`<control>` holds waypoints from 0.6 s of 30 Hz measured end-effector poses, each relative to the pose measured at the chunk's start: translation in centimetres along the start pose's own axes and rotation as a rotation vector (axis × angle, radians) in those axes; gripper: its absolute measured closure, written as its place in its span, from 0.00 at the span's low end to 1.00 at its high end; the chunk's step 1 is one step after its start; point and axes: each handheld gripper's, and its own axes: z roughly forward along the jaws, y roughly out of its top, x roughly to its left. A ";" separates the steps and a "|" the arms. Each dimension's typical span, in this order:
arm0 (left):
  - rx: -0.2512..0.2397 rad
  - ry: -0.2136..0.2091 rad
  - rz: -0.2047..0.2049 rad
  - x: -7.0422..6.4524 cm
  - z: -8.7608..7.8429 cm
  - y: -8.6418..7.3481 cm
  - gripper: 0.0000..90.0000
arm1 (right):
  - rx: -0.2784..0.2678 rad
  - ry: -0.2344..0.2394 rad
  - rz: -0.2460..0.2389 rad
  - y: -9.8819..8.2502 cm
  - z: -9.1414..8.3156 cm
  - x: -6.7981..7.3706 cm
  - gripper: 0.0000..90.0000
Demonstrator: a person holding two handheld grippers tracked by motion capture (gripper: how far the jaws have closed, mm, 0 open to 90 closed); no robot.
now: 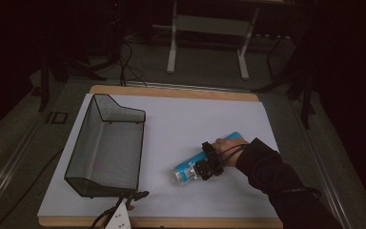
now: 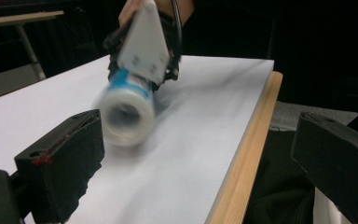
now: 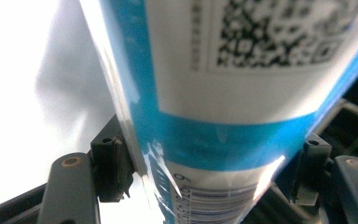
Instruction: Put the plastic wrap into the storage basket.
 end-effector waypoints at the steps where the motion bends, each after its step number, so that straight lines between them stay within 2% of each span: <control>1: 0.001 -0.001 0.000 0.0 0.0 0.0 0.03 | -0.014 0.006 0.023 -0.1 -0.2 -0.2 0.36; 3: 0.000 0.002 0.007 -0.1 0.0 0.0 0.03 | -0.050 -0.014 0.084 -0.2 -0.8 -0.6 0.36; 4: 0.000 0.002 0.007 -0.1 0.0 0.0 0.03 | -0.050 -0.014 0.084 -0.2 -0.8 -0.6 0.36; 5: -0.002 0.002 0.004 0.0 0.0 0.0 0.03 | -0.107 -0.038 0.148 -0.5 -1.6 -1.0 0.36; 6: -0.003 0.002 0.001 0.0 -0.1 0.0 0.03 | -0.131 -0.044 0.170 -0.7 -1.9 -1.2 0.36; 10: -0.005 0.001 -0.003 0.1 0.0 0.0 0.03 | -0.245 -0.041 0.322 -1.6 -3.4 -2.5 0.36; 12: -0.006 0.000 0.000 0.0 0.0 0.0 0.03 | -0.316 -0.042 0.383 -2.1 -4.0 -3.1 0.36; 13: -0.006 0.000 0.000 0.0 0.0 0.0 0.03 | -0.316 -0.042 0.383 -2.1 -4.0 -3.1 0.36; 14: -0.008 -0.001 -0.001 -0.1 -0.1 0.0 0.03 | -0.338 -0.040 0.415 -2.3 -4.4 -3.3 0.36; 15: -0.005 -0.002 0.003 -0.1 -0.1 0.0 0.03 | -0.419 -0.041 0.498 -2.9 -4.8 -3.8 0.35; 18: -0.005 0.000 0.005 0.0 -0.1 0.0 0.03 | -0.472 -0.038 0.564 -3.5 -5.2 -4.2 0.35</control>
